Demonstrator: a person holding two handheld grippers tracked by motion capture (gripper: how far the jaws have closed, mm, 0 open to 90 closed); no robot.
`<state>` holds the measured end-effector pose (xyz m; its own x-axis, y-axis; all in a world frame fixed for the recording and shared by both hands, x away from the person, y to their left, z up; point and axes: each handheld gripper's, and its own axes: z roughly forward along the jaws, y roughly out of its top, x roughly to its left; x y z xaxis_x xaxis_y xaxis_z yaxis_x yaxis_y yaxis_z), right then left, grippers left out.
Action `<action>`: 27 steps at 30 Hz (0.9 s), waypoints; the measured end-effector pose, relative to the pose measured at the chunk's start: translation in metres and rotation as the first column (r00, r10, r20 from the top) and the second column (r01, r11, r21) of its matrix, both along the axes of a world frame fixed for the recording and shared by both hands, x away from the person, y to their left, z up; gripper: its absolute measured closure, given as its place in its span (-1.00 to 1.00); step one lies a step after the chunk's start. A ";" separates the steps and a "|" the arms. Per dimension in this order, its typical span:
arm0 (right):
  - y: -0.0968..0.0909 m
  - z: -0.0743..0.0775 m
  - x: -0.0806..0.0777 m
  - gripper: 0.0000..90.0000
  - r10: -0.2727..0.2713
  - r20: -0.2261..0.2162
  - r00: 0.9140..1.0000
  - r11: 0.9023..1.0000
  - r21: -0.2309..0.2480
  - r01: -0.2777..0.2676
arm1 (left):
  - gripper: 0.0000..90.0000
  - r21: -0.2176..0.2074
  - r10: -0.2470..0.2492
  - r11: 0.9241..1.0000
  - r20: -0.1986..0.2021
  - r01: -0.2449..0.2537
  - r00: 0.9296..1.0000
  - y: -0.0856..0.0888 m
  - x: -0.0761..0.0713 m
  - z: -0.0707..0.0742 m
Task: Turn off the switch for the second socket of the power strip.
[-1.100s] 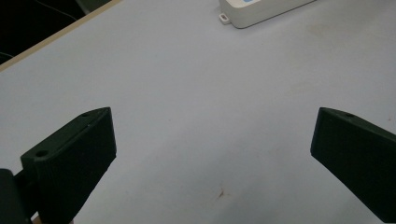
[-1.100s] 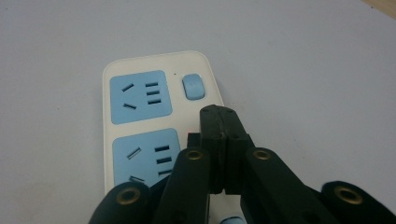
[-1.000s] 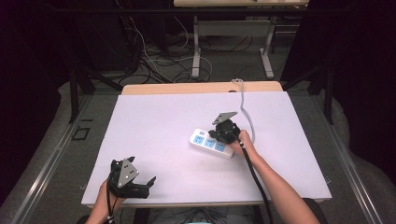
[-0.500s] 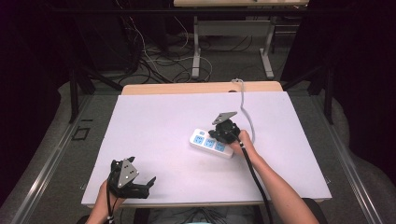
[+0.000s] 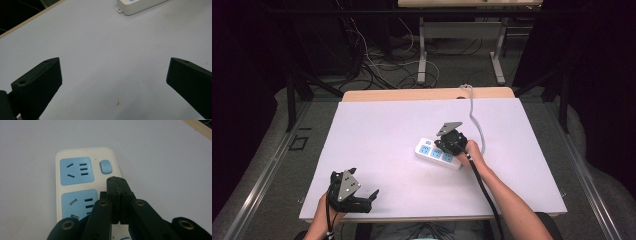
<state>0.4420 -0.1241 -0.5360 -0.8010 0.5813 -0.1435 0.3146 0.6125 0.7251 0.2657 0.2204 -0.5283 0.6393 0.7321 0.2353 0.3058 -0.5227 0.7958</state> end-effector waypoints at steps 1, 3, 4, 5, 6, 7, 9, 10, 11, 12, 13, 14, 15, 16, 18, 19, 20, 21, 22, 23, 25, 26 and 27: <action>0.000 0.000 0.000 1.00 0.002 0.005 1.000 1.000 -0.002 -0.002 | -1.00 0.002 -0.001 1.000 -0.002 0.001 1.000 0.000 0.000 0.000; -0.001 0.002 -0.001 1.00 0.006 -0.010 1.000 1.000 0.011 -0.005 | -1.00 -0.006 -0.001 1.000 -0.008 0.001 1.000 0.000 0.000 0.000; -0.001 0.002 -0.001 1.00 0.006 -0.002 1.000 1.000 0.010 -0.006 | -1.00 -0.003 -0.002 1.000 -0.007 0.002 1.000 0.000 0.000 0.000; 0.000 0.002 -0.002 1.00 -0.001 -0.002 1.000 1.000 0.012 0.002 | -1.00 -0.008 -0.002 1.000 -0.005 0.002 1.000 -0.001 0.000 0.000; 0.000 0.002 -0.001 1.00 0.006 -0.003 1.000 1.000 0.013 -0.005 | -1.00 -0.008 -0.003 1.000 -0.003 0.003 1.000 -0.001 0.000 -0.001; 0.000 0.003 -0.002 1.00 0.001 -0.008 1.000 1.000 0.004 -0.001 | -1.00 -0.006 -0.004 1.000 -0.007 0.004 1.000 0.000 0.000 0.000; 0.000 0.003 -0.001 1.00 0.018 -0.006 1.000 1.000 -0.002 -0.018 | -1.00 -0.007 -0.004 1.000 -0.003 0.004 1.000 -0.001 0.000 -0.001; 0.000 0.003 -0.001 1.00 0.018 -0.005 1.000 1.000 0.000 -0.018 | -1.00 -0.005 -0.001 1.000 -0.003 0.001 1.000 -0.001 0.000 0.000; 0.000 0.003 -0.002 1.00 0.008 -0.013 1.000 1.000 0.002 -0.008 | -1.00 -0.007 0.000 1.000 -0.004 -0.001 1.000 -0.001 0.000 0.000; 0.000 0.003 -0.001 1.00 0.015 -0.009 1.000 1.000 0.000 -0.015 | -1.00 -0.007 0.000 1.000 -0.003 0.000 1.000 -0.001 0.000 -0.001; 0.000 0.003 -0.001 1.00 0.019 -0.005 1.000 1.000 -0.001 -0.019 | -1.00 -0.006 -0.004 1.000 -0.006 0.004 1.000 0.000 0.000 0.000; 0.000 0.003 -0.001 1.00 0.017 -0.006 1.000 1.000 0.001 -0.017 | -1.00 -0.007 -0.004 1.000 -0.003 0.004 1.000 -0.001 0.000 0.000; 0.000 0.003 -0.001 1.00 0.018 -0.005 1.000 1.000 -0.001 -0.018 | -1.00 -0.005 -0.002 1.000 -0.002 0.002 1.000 -0.001 0.000 0.000; 0.000 0.003 -0.001 1.00 0.019 -0.006 1.000 1.000 -0.001 -0.019 | -1.00 -0.005 -0.005 1.000 -0.007 0.005 1.000 0.000 0.000 0.000; 0.000 0.003 -0.001 1.00 0.013 -0.006 1.000 1.000 0.000 -0.013 | -1.00 0.007 -0.003 1.000 0.001 0.003 1.000 0.000 0.000 0.001; 0.000 0.004 -0.001 1.00 0.015 -0.008 1.000 1.000 0.000 -0.015 | -1.00 0.007 -0.003 1.000 0.001 0.003 1.000 0.000 0.000 0.001; 0.000 0.004 -0.001 1.00 0.011 -0.005 1.000 1.000 -0.001 -0.011 | -1.00 0.007 -0.004 1.000 0.001 0.004 1.000 0.000 0.000 0.001; 0.000 0.004 -0.003 1.00 -0.005 -0.026 1.000 1.000 0.002 0.005 | -1.00 0.007 -0.004 1.000 0.002 0.004 1.000 0.000 0.000 0.001; -0.001 0.004 -0.001 1.00 0.019 0.000 1.000 1.000 -0.003 -0.019 | -1.00 0.007 -0.004 1.000 0.002 0.004 1.000 0.000 0.000 0.001; 0.000 0.004 -0.002 1.00 -0.001 -0.011 1.000 1.000 -0.002 0.000 | -1.00 0.006 -0.005 1.000 0.002 0.005 1.000 0.000 0.000 0.000; -0.001 0.003 -0.001 1.00 -0.007 0.005 1.000 1.000 0.013 0.007 | -1.00 0.006 -0.003 1.000 0.001 0.003 1.000 0.000 0.000 0.000; -0.001 0.004 -0.001 0.98 -0.009 -0.005 1.000 1.000 0.012 0.009 | -1.00 0.003 -0.006 1.000 0.000 0.006 1.000 0.000 0.000 0.000; -0.003 0.005 0.000 0.97 0.003 -0.001 1.000 1.000 0.007 -0.003 | -1.00 0.008 -0.005 1.000 0.002 0.005 1.000 0.000 0.000 0.001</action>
<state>0.4420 -0.1266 -0.5314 -0.8029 0.5797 -0.1387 0.3133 0.6084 0.7291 0.2655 0.2206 -0.5277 0.6423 0.7270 0.2427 0.3016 -0.5309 0.7919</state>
